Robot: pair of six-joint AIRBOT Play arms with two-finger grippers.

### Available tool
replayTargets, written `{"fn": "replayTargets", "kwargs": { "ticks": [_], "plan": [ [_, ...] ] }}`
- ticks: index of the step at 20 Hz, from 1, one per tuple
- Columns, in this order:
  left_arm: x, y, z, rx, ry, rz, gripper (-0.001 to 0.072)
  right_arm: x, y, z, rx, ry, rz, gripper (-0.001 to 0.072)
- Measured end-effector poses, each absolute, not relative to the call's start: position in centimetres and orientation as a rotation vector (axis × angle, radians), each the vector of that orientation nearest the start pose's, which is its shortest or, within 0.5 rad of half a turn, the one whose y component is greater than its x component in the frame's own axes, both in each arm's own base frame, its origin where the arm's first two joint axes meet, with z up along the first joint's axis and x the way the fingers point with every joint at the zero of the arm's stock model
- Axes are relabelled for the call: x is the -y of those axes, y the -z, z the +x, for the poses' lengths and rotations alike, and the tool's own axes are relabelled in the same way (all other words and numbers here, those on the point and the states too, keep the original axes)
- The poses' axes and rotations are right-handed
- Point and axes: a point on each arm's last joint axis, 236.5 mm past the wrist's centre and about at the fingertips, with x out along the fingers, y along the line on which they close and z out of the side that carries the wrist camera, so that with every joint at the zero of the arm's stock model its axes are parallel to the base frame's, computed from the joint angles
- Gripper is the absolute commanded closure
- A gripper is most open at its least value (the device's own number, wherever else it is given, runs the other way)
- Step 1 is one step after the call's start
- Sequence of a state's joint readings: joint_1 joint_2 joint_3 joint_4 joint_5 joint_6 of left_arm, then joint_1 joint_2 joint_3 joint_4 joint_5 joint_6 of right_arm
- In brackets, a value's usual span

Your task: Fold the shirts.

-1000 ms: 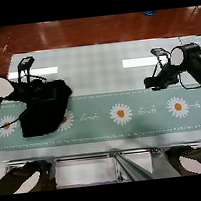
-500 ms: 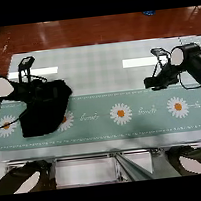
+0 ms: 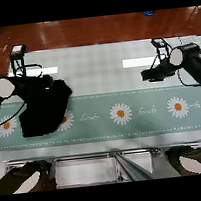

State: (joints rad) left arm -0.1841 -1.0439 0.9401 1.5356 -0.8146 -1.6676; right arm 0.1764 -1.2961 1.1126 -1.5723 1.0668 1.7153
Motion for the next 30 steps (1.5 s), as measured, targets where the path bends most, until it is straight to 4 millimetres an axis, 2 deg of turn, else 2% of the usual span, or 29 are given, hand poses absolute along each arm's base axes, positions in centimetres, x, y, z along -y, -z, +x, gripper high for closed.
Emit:
{"fn": "replayTargets", "kwargs": {
  "ticks": [3, 6, 8, 10, 13, 14, 15, 16, 19, 21, 22, 24, 26, 28, 30],
  "plan": [
    [5.0, -3.2, 39.1, -0.969, 0.072, 0.013, 0.02, -6.8, 1.7, 38.5, -1.271, -0.057, 0.009, 0.029],
    [2.0, 0.9, 37.8, -1.129, -0.018, 0.003, 0.02, -6.6, 2.6, 37.9, -1.311, -0.052, 0.001, 0.0293],
    [0.7, 3.6, 36.6, -1.241, -0.073, -0.023, 0.02, -6.6, 2.8, 37.7, -1.324, -0.05, 0.0, 0.0294],
    [0.2, 6.0, 35.4, -1.337, -0.109, -0.046, 0.0201, -6.6, 2.9, 37.7, -1.328, -0.047, 0.003, 0.0294],
    [0.9, 8.8, 34.2, -1.443, -0.102, -0.088, 0.0204, -6.6, 3.0, 37.6, -1.333, -0.041, 0.009, 0.0299],
    [1.5, 9.6, 33.8, -1.474, -0.076, -0.097, 0.0244, -6.6, 3.1, 37.5, -1.338, -0.041, 0.008, 0.0299],
    [2.1, 10.2, 33.4, -1.504, -0.05, -0.104, 0.0502, -6.5, 3.1, 37.4, -1.345, -0.039, 0.009, 0.0299],
    [2.5, 10.6, 33.1, -1.528, -0.027, -0.107, 0.068, -6.5, 3.1, 37.2, -1.352, -0.038, 0.008, 0.0299],
    [3.4, 10.7, 32.3, -1.586, 0.026, -0.114, 0.0683, -6.3, 2.3, 36.6, -1.356, -0.037, 0.002, 0.0299],
    [3.9, 9.5, 32.2, -1.618, 0.075, -0.107, 0.0683, -5.8, 0.7, 36.5, -1.32, -0.031, -0.016, 0.0299],
    [4.2, 8.1, 32.7, -1.604, 0.102, -0.101, 0.0683, -5.5, -0.5, 36.4, -1.291, -0.024, -0.023, 0.0299],
    [5.1, 4.1, 35.3, -1.487, 0.154, -0.104, 0.0683, -4.6, -3.3, 36.2, -1.218, -0.002, -0.034, 0.0299],
    [5.9, -1.4, 37.4, -1.353, 0.198, -0.102, 0.0683, -3.6, -6.6, 35.7, -1.128, 0.025, -0.039, 0.0299],
    [6.4, -8.2, 39.1, -1.181, 0.229, -0.094, 0.0683, -2.4, -10.1, 34.9, -1.034, 0.06, -0.042, 0.0299],
    [6.9, -15.3, 39.7, -1.005, 0.256, -0.086, 0.0683, -1.6, -12.8, 33.9, -0.957, 0.084, -0.036, 0.0299]
  ]
}}
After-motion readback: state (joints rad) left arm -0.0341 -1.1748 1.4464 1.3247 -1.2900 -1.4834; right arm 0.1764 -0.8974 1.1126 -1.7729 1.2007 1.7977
